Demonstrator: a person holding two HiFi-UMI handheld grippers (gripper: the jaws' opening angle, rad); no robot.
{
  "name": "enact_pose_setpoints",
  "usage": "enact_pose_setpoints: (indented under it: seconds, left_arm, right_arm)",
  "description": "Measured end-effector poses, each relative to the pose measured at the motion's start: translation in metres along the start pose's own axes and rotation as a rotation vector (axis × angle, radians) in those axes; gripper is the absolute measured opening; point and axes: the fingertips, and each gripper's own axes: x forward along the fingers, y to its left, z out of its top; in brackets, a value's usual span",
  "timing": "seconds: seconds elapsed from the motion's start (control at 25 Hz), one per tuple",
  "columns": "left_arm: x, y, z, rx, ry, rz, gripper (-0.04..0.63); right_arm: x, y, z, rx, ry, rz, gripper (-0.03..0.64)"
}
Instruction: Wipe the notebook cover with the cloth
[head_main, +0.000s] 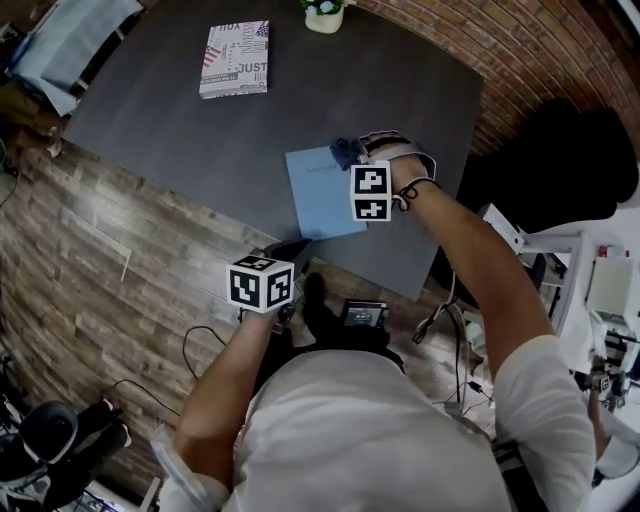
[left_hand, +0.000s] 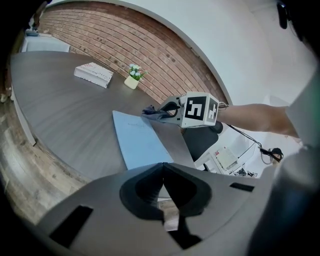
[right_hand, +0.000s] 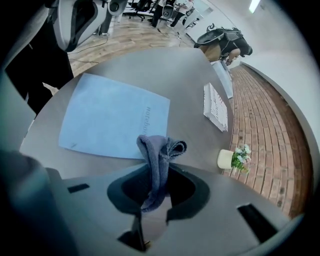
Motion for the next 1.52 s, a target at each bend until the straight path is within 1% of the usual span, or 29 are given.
enact_pose_setpoints:
  seconds: [0.16, 0.28, 0.56, 1.12, 1.52]
  left_arm:
    - [-0.001, 0.005, 0.001, -0.014, -0.002, 0.008, 0.008]
    - [-0.003, 0.009, 0.000, -0.024, -0.003, 0.016, 0.009]
    - [-0.006, 0.015, -0.002, -0.033, 0.000, 0.021, 0.008]
    - [-0.005, 0.008, -0.007, -0.016, 0.017, -0.001, 0.008]
    - [-0.004, -0.005, -0.013, 0.010, 0.029, -0.025, 0.009]
  right_arm:
    - [0.012, -0.018, -0.001, 0.006, 0.016, -0.019, 0.086]
    - [0.023, -0.021, 0.001, 0.012, 0.026, -0.005, 0.086]
    - [0.033, 0.004, 0.012, -0.031, 0.035, 0.067, 0.086]
    - [0.017, 0.037, 0.014, -0.033, 0.024, 0.102, 0.084]
    - [0.002, 0.064, 0.018, -0.050, 0.021, 0.122, 0.084]
